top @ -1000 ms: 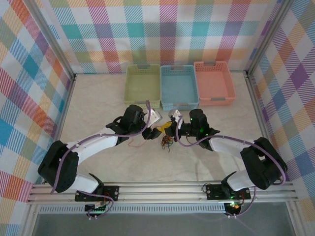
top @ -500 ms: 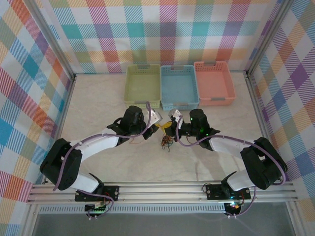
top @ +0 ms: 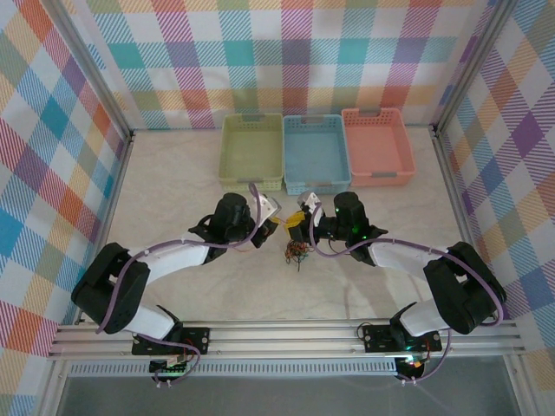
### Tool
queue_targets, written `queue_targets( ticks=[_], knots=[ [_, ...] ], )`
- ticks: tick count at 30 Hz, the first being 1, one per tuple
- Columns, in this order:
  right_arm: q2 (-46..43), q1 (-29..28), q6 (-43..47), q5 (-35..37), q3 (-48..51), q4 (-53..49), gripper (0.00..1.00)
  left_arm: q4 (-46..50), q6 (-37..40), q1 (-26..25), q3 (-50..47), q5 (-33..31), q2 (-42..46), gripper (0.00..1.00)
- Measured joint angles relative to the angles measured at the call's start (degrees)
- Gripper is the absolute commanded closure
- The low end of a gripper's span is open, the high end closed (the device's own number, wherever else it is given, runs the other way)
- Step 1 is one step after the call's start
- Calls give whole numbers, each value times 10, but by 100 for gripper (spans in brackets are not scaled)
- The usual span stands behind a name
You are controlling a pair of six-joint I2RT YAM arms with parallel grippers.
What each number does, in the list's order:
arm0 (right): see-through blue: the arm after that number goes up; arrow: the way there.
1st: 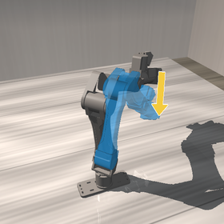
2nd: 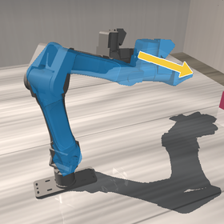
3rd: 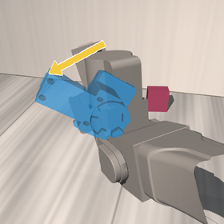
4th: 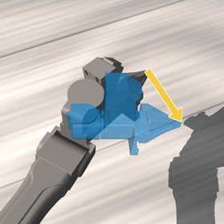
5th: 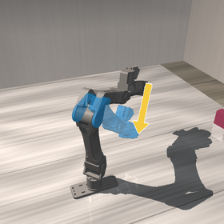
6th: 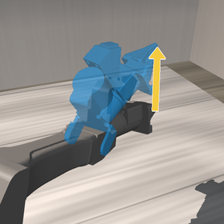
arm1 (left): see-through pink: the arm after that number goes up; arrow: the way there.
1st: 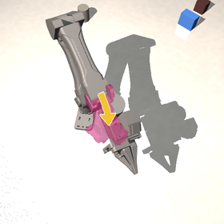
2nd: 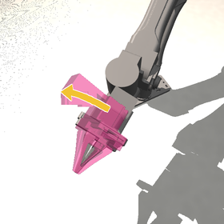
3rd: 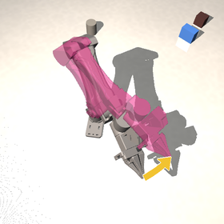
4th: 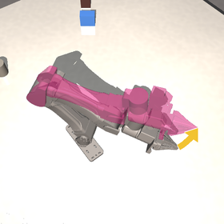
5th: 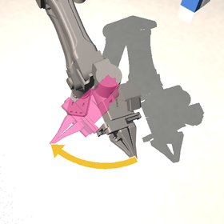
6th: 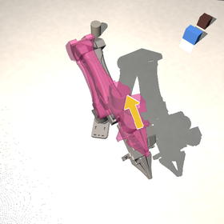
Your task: Untangle the cables
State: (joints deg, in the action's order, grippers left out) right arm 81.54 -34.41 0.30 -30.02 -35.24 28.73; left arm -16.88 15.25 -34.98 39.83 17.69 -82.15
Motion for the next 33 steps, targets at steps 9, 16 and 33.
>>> queue_targets(
  ticks=[9,16,33],
  knots=[
    [0,0,-7,16,3,26,54,34,-121,-15,33,-10,85,100],
    [3,0,-16,35,5,45,54,46,-197,-31,25,-33,122,100],
    [5,-5,-20,23,12,89,53,73,-251,-59,1,-43,196,100]
  ],
)
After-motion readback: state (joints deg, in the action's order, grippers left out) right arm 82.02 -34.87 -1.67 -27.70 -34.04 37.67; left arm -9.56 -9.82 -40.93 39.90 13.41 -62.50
